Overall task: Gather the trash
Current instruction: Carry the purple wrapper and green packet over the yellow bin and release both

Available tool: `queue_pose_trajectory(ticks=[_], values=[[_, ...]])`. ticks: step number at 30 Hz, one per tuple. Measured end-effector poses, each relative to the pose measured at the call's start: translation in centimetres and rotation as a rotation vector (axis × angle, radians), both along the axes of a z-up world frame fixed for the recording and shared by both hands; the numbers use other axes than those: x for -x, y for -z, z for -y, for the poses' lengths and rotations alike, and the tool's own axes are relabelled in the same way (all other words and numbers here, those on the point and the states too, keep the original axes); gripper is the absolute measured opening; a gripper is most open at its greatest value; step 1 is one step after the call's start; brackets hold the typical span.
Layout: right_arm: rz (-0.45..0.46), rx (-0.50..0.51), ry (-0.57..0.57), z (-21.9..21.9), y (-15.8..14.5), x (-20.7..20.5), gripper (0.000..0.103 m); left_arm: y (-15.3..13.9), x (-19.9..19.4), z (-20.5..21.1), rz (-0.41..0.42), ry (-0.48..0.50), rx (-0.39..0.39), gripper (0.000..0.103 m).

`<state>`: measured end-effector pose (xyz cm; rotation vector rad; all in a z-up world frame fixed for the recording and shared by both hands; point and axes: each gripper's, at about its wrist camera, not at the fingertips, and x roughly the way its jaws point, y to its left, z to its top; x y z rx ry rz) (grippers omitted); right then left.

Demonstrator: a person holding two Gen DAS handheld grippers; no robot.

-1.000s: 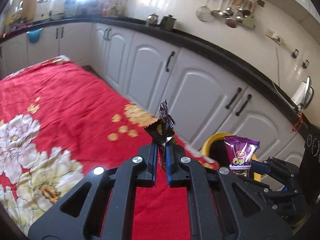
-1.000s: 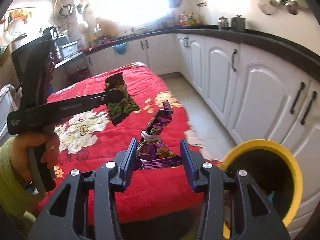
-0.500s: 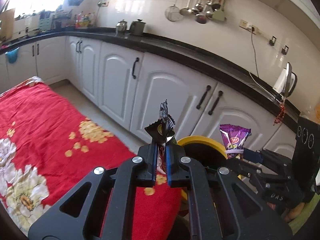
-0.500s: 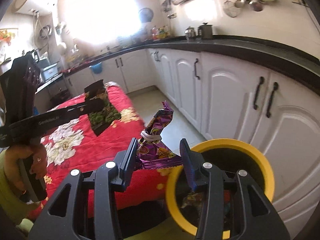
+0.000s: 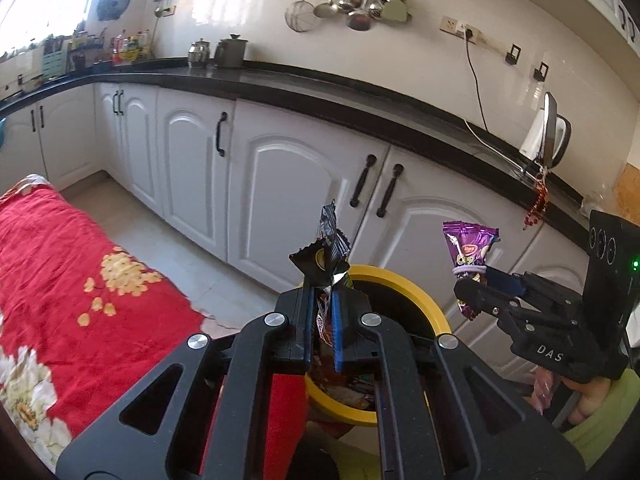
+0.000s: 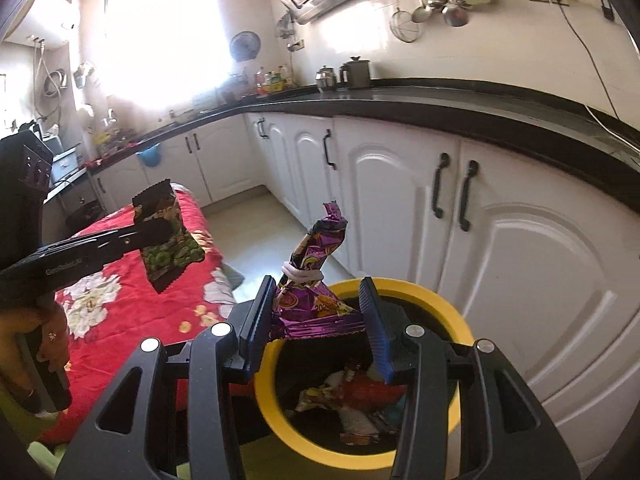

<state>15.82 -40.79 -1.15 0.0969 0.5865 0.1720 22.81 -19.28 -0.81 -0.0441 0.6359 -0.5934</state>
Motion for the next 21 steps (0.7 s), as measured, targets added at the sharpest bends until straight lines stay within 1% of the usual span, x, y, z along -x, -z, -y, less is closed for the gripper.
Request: queue_pose_trajectory(ticks=[12,21], values=[[-0.034,-0.003,0.059,2.9,1.8,0.7,0.042,1.8,-0.4,4.0,-0.043,0.071,-0.015,0.003],[-0.076,0.000,0.087,4.0,4.1,0.4,0.042,3.9,-1.2,6.7,-0.090,0.121,-0.036,0.003]])
